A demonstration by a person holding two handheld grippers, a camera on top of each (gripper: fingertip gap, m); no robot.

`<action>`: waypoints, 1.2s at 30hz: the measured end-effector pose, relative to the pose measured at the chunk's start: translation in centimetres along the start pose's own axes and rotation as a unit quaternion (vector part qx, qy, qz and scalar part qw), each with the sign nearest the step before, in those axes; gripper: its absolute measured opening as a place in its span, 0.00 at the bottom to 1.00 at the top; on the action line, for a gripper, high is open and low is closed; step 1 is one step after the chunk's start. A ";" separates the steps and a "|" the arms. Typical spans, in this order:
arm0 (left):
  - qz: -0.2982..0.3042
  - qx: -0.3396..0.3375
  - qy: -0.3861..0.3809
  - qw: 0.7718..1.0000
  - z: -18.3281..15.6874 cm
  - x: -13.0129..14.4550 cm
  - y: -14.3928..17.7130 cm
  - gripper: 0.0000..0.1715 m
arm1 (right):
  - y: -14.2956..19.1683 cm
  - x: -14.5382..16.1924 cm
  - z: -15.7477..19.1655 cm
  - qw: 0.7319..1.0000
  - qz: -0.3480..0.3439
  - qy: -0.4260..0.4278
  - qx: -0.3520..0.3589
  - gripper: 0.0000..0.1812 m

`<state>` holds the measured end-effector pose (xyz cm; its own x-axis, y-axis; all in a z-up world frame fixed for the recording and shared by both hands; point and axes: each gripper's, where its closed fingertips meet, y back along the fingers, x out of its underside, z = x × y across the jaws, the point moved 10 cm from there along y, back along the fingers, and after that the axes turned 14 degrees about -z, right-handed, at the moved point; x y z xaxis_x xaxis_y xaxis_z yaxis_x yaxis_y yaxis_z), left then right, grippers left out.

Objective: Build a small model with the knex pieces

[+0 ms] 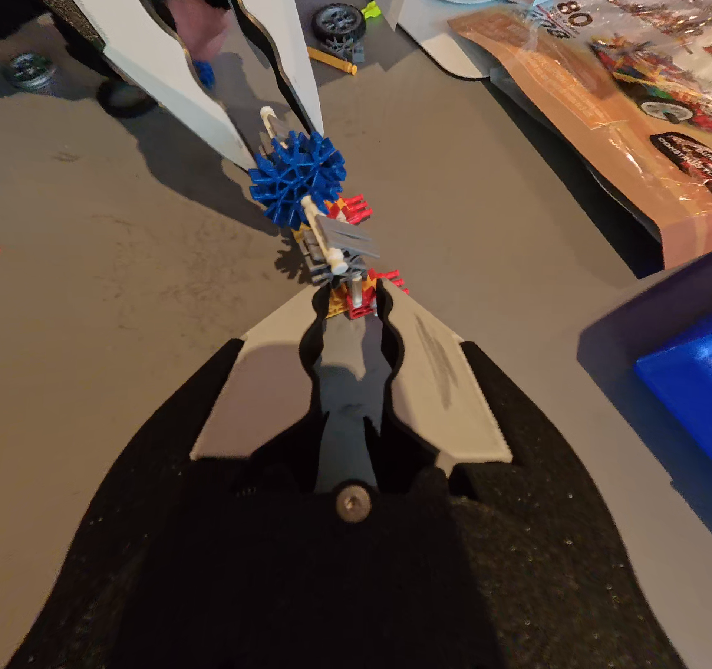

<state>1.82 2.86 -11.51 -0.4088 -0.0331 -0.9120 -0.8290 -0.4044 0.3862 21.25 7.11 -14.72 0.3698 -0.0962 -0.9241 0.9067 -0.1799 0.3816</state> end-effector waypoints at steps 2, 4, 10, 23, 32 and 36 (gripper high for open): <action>-0.001 -0.001 0.001 1.000 0.0 -0.1 0.0 0.15 | 0.1 0.0 -0.2 1.000 -0.001 -0.002 0.011 0.14; -0.009 -0.004 -0.001 1.000 0.2 -0.3 0.3 0.20 | 0.3 -0.1 -0.3 1.000 -0.001 0.000 0.018 0.19; -0.006 0.000 -0.027 1.000 0.3 -0.2 1.0 0.20 | 0.8 -0.3 0.0 1.000 -0.015 -0.007 -0.001 0.19; -0.016 0.022 -0.025 0.999 0.0 0.3 -0.7 0.18 | 0.9 0.2 -0.4 1.000 0.012 -0.014 0.021 0.27; -0.007 0.035 -0.019 0.999 -1.6 0.6 -1.2 0.17 | 1.1 0.0 -0.3 1.000 -0.005 -0.016 0.009 0.15; -0.022 0.056 -0.010 0.998 -1.7 0.6 -0.4 0.20 | 1.0 0.0 -0.4 1.000 -0.010 -0.026 0.001 0.14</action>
<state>2.53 1.48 -12.45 -0.3782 0.0015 -0.9257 -0.8830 -0.3010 0.3603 22.22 7.30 -14.35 0.3399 -0.1425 -0.9296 0.9138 -0.1839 0.3622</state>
